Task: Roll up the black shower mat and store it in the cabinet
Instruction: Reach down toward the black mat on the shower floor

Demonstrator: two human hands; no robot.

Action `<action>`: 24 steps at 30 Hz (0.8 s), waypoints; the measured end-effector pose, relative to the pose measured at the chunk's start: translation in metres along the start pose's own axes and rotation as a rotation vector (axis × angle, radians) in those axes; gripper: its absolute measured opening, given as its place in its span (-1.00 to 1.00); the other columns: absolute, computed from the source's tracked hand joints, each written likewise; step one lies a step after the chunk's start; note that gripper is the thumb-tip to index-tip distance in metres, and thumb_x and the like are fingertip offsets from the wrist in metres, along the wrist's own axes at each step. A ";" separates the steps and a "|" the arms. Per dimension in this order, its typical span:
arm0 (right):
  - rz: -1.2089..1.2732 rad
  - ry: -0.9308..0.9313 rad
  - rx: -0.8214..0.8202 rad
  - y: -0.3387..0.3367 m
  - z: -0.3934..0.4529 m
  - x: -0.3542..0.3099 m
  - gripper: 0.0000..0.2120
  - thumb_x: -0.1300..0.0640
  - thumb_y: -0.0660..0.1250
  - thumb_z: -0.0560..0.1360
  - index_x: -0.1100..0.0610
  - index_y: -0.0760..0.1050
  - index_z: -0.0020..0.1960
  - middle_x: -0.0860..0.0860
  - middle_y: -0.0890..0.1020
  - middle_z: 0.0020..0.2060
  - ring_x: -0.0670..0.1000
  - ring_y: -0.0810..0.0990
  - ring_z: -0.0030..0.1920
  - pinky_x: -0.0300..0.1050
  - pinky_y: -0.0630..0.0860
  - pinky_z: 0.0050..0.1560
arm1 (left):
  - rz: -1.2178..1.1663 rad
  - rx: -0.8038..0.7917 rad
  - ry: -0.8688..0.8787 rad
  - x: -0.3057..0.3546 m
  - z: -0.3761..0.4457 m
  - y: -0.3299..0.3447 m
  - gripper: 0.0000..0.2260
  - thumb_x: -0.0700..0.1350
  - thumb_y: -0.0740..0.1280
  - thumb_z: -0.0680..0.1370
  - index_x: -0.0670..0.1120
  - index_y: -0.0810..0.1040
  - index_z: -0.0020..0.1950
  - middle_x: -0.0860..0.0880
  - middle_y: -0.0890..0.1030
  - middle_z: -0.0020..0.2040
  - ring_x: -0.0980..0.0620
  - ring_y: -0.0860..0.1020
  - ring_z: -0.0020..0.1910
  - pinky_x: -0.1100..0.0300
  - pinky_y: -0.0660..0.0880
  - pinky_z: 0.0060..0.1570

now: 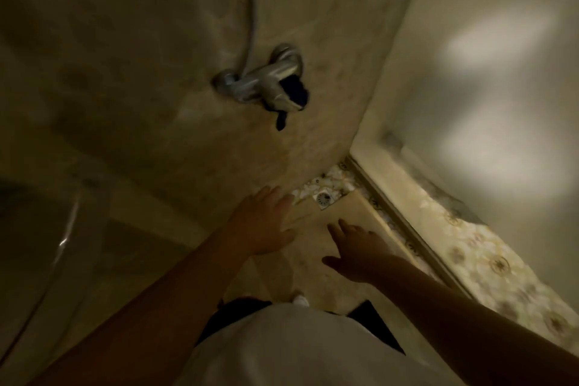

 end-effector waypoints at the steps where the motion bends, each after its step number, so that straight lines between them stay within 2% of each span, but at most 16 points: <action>1: 0.033 0.038 0.004 -0.001 -0.001 0.009 -0.17 -0.40 0.12 0.45 -0.02 -0.09 0.53 0.09 0.05 0.56 0.19 0.17 0.48 0.19 0.25 0.36 | -0.005 -0.013 0.060 0.008 0.021 -0.005 -0.33 0.30 0.12 0.49 0.02 0.12 0.53 -0.08 0.15 0.55 -0.13 0.14 0.50 -0.11 0.20 0.41; 6: 0.229 0.289 0.009 0.009 -0.014 0.044 -0.20 -0.37 0.15 0.45 -0.02 -0.04 0.53 0.10 0.06 0.55 0.19 0.16 0.49 0.20 0.25 0.37 | 0.067 -0.069 0.361 0.056 0.110 -0.027 -0.33 0.27 0.15 0.47 0.00 0.17 0.51 -0.11 0.26 0.51 -0.14 0.24 0.45 -0.09 0.28 0.36; 9: 0.385 0.467 -0.011 0.017 -0.025 0.059 -0.22 -0.34 0.17 0.47 -0.03 -0.04 0.53 0.10 0.01 0.56 0.20 0.13 0.50 0.19 0.23 0.40 | 0.172 -0.109 0.572 0.087 0.153 -0.037 -0.33 0.28 0.15 0.45 -0.01 0.21 0.49 -0.09 0.26 0.50 -0.12 0.23 0.46 -0.09 0.25 0.38; 12: 0.550 0.649 -0.002 0.020 -0.036 0.066 -0.22 -0.31 0.20 0.47 -0.02 -0.02 0.53 0.10 0.04 0.56 0.19 0.16 0.49 0.16 0.26 0.38 | 0.274 -0.108 0.757 0.115 0.184 -0.050 -0.24 0.36 0.03 0.36 0.00 0.23 0.47 -0.13 0.28 0.49 -0.16 0.23 0.45 -0.13 0.24 0.38; 15: 0.672 0.773 0.013 0.021 -0.045 0.065 -0.23 -0.30 0.19 0.48 0.01 0.00 0.53 0.10 0.10 0.54 0.16 0.20 0.46 0.08 0.27 0.35 | 0.333 -0.139 0.907 0.143 0.201 -0.059 -0.23 0.36 0.03 0.36 0.03 0.17 0.51 -0.14 0.24 0.52 -0.17 0.22 0.47 -0.15 0.21 0.38; 18: 0.751 0.900 0.055 0.028 -0.056 0.063 -0.24 -0.32 0.15 0.49 0.02 0.00 0.53 0.11 0.14 0.53 0.18 0.27 0.43 0.11 0.29 0.33 | 0.427 -0.188 1.066 0.174 0.212 -0.057 -0.27 0.34 0.08 0.42 0.05 0.13 0.53 -0.13 0.21 0.53 -0.16 0.20 0.48 -0.18 0.21 0.39; 20: 0.862 0.989 0.097 0.034 -0.067 0.061 -0.23 -0.32 0.14 0.50 0.03 -0.02 0.54 0.10 0.10 0.54 0.18 0.28 0.43 0.11 0.36 0.29 | 0.488 -0.234 1.146 0.195 0.217 -0.051 -0.26 0.34 0.09 0.42 0.06 0.11 0.53 -0.11 0.17 0.55 -0.15 0.16 0.50 -0.19 0.19 0.40; 22: 0.940 1.064 0.141 0.044 -0.080 0.058 -0.24 -0.31 0.13 0.51 0.04 -0.02 0.55 0.09 0.08 0.55 0.18 0.28 0.43 0.12 0.42 0.25 | 0.552 -0.286 1.217 0.217 0.219 -0.042 -0.27 0.34 0.09 0.44 0.06 0.09 0.54 -0.10 0.13 0.57 -0.14 0.11 0.52 -0.16 0.14 0.42; 24: 1.003 1.134 0.179 0.056 -0.096 0.053 -0.27 -0.30 0.14 0.52 0.06 0.04 0.53 0.08 0.13 0.53 0.19 0.31 0.40 0.14 0.45 0.21 | 0.614 -0.316 1.296 0.243 0.215 -0.030 -0.29 0.33 0.10 0.47 0.07 0.07 0.55 -0.09 0.11 0.58 -0.14 0.09 0.53 -0.12 0.11 0.43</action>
Point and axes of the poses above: each hand's wrist, its own z-axis towards the middle knuckle, its own y-axis out of the palm, x = y × z, the point moved 2 cm from there along z, towards the middle knuckle
